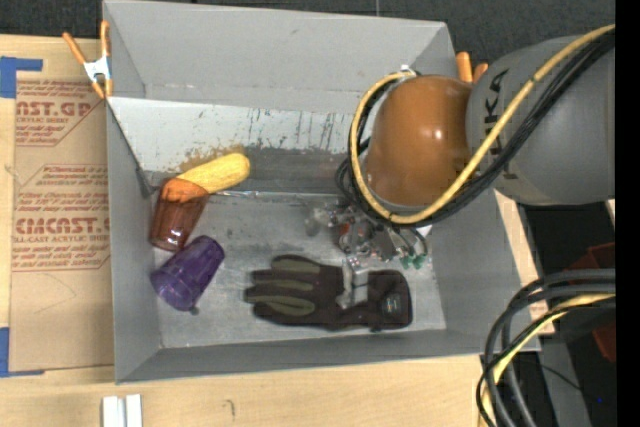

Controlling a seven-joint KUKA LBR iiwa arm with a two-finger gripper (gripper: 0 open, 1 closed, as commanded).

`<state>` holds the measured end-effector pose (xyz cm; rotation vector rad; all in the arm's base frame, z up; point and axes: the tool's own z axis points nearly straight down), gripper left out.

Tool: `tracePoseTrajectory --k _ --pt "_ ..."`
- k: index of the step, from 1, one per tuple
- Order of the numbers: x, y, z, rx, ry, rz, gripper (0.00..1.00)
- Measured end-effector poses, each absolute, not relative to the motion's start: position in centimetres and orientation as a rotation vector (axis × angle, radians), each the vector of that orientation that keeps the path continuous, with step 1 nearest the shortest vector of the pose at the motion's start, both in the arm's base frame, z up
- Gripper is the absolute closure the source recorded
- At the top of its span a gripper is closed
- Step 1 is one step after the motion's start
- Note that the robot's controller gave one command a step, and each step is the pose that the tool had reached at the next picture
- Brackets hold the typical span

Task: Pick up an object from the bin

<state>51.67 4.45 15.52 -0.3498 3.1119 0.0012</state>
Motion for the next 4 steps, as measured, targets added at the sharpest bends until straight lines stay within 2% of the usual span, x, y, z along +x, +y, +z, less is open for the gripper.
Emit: tracePoseTrajectory --k 1,2,3,4 --pt "50.3 6.7 8.0 -0.434 3.111 0.003 0.0" --pt "50.3 6.8 8.0 -0.434 3.111 0.003 1.0" --pt "50.3 6.8 8.0 -0.434 3.111 0.003 1.0" --pt "48.9 9.2 25.0 -0.383 3.111 0.001 1.0"
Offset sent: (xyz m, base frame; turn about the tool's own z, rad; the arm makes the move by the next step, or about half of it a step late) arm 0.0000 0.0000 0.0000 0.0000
